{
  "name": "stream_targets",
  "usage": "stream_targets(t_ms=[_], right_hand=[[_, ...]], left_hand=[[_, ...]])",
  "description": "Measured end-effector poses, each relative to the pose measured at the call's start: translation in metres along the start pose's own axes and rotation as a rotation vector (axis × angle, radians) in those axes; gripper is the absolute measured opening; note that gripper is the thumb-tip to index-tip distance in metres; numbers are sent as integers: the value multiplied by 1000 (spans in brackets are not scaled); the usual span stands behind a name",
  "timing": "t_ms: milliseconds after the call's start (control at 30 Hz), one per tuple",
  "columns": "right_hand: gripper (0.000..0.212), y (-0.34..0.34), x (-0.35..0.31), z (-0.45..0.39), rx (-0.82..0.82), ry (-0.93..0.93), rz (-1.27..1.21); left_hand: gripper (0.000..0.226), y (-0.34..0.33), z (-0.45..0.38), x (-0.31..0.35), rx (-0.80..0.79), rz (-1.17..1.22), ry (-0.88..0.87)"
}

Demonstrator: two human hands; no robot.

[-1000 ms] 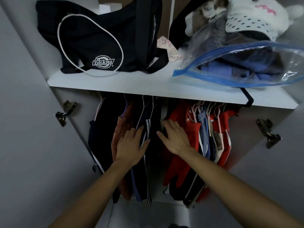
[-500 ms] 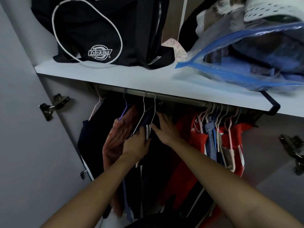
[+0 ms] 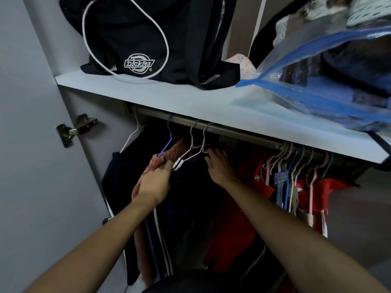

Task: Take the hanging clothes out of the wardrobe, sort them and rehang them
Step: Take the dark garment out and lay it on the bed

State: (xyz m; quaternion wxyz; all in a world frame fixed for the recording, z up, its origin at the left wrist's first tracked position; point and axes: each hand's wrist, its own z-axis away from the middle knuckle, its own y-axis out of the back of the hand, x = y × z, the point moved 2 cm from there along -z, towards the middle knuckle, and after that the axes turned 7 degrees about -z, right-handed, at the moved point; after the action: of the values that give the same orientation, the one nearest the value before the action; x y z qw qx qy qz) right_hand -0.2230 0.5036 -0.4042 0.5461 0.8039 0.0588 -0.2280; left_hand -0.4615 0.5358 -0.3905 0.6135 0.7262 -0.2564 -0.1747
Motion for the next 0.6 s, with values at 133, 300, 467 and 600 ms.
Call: stream_targets(t_ms=[133, 300, 467, 600], right_hand=[[12, 3, -9, -2, 103, 58, -35], [11, 5, -30, 4, 221, 105, -37], [10, 9, -46, 10, 266, 54, -14], [9, 25, -61, 3, 283, 18, -29]], left_hand=[[53, 6, -3, -16, 49, -23, 28], [52, 21, 4, -32, 150, -20, 18], [23, 43, 6, -40, 197, -1, 19], [23, 65, -2, -40, 192, -16, 31]])
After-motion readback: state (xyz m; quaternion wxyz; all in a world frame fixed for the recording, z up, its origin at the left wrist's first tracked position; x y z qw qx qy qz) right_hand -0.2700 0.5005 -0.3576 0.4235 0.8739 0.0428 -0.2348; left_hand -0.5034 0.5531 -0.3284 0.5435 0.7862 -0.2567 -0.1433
